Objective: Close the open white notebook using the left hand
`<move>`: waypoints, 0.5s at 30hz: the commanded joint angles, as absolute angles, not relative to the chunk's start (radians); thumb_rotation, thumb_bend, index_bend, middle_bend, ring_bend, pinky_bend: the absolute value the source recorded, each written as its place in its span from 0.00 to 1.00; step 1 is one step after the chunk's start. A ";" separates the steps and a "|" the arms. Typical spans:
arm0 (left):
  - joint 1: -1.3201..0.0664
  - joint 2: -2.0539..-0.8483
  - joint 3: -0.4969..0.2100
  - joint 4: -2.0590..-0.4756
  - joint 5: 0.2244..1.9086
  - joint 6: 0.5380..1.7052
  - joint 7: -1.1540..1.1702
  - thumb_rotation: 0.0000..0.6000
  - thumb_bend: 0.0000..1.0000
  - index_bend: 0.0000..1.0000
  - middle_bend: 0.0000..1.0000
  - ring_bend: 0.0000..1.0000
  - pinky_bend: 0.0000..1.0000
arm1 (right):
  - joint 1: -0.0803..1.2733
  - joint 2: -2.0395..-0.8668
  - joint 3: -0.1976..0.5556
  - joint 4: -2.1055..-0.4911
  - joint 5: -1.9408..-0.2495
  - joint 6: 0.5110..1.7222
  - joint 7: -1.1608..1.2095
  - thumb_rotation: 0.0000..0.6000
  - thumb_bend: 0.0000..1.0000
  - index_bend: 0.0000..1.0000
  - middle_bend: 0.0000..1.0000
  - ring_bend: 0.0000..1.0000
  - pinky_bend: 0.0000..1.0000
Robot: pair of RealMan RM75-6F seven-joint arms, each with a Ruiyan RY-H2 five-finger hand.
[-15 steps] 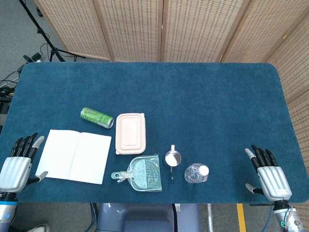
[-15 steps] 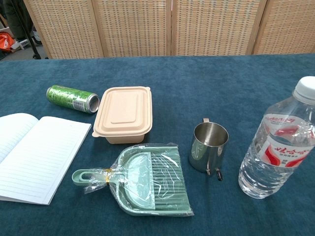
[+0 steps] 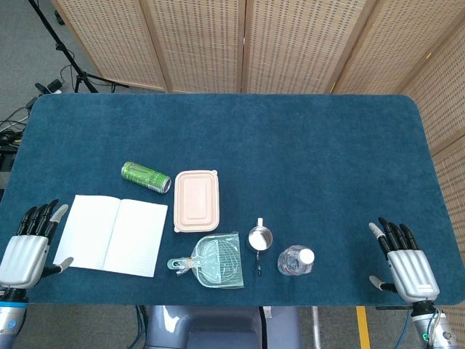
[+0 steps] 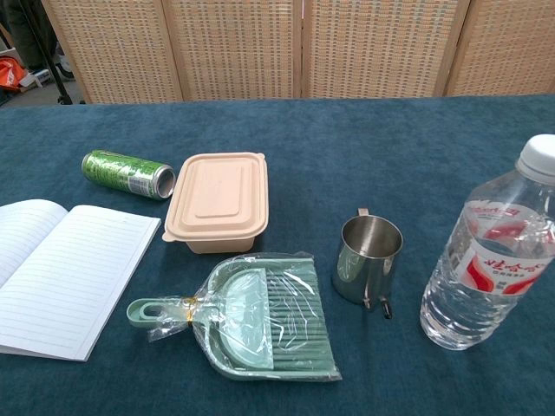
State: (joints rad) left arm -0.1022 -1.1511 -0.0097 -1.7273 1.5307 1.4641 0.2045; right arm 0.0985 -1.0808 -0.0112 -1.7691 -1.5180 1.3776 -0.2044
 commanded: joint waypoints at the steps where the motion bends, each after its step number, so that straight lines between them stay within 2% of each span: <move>1: -0.103 -1.151 -0.009 -1.728 1.532 1.462 0.202 1.00 0.00 0.00 0.00 0.00 0.00 | 0.099 -1.081 -0.011 -1.769 -1.516 1.376 -0.205 1.00 0.00 0.00 0.00 0.00 0.00; 15: -0.100 -1.138 0.015 -1.690 1.572 1.463 0.160 1.00 0.00 0.00 0.00 0.00 0.00 | 0.093 -1.075 -0.006 -1.767 -1.519 1.392 -0.189 1.00 0.00 0.00 0.00 0.00 0.00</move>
State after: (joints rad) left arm -0.1003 -1.1383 0.0133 -1.6925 1.5687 1.4627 0.1631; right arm 0.0934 -1.0746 -0.0062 -1.7674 -1.5188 1.3918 -0.1891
